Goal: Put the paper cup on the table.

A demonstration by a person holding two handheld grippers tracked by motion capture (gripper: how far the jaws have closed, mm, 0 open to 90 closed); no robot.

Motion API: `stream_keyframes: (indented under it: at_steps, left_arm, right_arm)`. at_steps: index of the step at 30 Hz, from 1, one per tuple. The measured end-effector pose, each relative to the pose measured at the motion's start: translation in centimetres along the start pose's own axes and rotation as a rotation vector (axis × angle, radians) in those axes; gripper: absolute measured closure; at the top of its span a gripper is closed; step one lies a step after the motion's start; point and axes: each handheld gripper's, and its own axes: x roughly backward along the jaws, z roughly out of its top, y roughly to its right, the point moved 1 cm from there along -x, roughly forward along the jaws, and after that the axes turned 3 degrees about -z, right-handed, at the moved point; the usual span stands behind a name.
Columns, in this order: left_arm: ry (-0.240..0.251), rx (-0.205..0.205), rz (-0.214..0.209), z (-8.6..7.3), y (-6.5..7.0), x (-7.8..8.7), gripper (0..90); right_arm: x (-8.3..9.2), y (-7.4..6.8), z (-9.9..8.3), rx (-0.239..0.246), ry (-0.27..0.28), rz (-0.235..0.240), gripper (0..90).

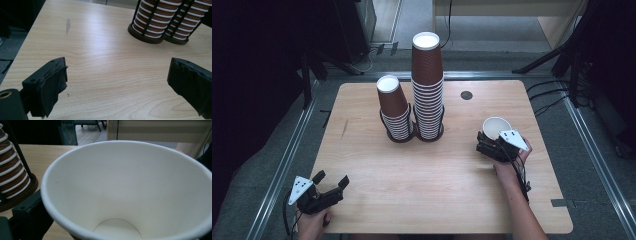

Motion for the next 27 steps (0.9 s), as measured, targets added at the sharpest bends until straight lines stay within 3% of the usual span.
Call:
stream_keyframes:
  at_steps: [7, 27]
  left_arm:
    - [0.001, 0.0, -0.001, 0.0, 0.0, 0.0, 3.1]
    - [-0.007, -0.011, 0.003, -0.1, 0.1, -0.1, 3.1]
  right_arm:
    - [0.8, -0.1, 0.2, 0.049, -0.015, -0.03, 0.0]
    - [4.9, 0.9, -0.1, 0.068, 0.004, -0.005, 0.0]
